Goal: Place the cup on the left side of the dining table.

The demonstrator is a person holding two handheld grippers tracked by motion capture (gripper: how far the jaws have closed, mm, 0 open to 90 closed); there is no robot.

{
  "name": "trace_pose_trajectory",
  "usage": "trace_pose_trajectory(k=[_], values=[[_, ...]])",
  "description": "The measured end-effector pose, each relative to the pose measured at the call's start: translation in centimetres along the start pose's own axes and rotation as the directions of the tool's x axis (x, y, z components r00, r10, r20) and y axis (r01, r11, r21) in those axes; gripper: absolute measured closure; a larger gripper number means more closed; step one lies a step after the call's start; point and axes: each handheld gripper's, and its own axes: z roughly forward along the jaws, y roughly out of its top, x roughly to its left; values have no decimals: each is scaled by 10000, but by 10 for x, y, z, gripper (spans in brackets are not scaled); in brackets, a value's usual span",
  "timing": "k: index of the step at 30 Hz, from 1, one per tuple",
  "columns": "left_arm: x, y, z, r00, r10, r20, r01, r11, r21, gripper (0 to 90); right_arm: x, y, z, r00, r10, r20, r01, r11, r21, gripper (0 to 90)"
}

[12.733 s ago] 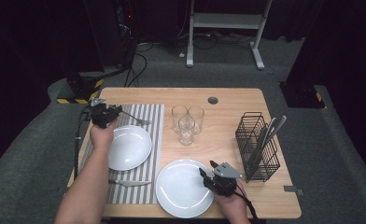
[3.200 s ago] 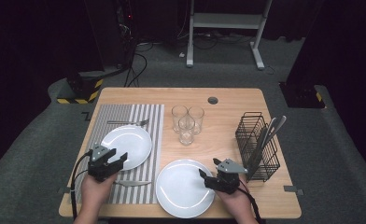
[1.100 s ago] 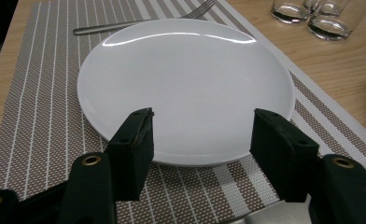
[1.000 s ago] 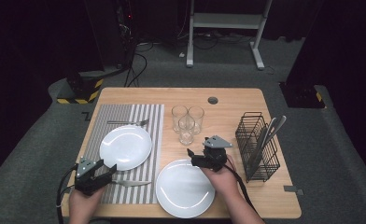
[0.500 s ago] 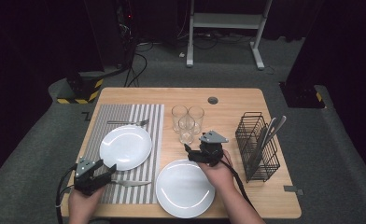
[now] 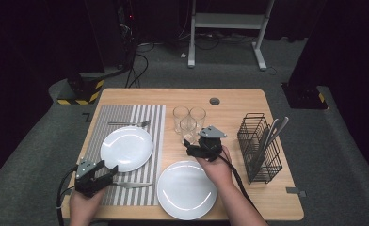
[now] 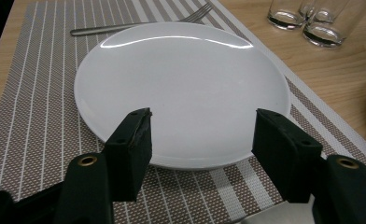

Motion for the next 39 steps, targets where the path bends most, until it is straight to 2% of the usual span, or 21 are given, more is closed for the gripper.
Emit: trace_pose_trajectory(k=[12, 22, 28, 35, 39], values=[[1, 0, 0, 9999, -71, 90, 71, 10000, -12, 377, -6, 13, 10, 9998, 164, 93, -164, 9998, 65, 151], [2, 1, 0, 9999, -124, 114, 125, 9999, -60, 376, -5, 10, 26, 9993, 344, 165, -350, 9988, 356, 151], [3, 1, 0, 9999, -107, 129, 107, 9999, -55, 376, -4, 12, 32, 9991, 427, -37, -426, 9990, 141, 152], [3, 0, 0, 9998, -122, 145, 123, 9999, -42, 375, -2, 10, 38, 9987, 468, 179, -468, 9989, -5, 221], [3, 0, 1, 9998, -120, 155, 121, 9999, -39, 374, -1, 11, 40, 9986, 334, 416, -333, 9994, -35, 256]])
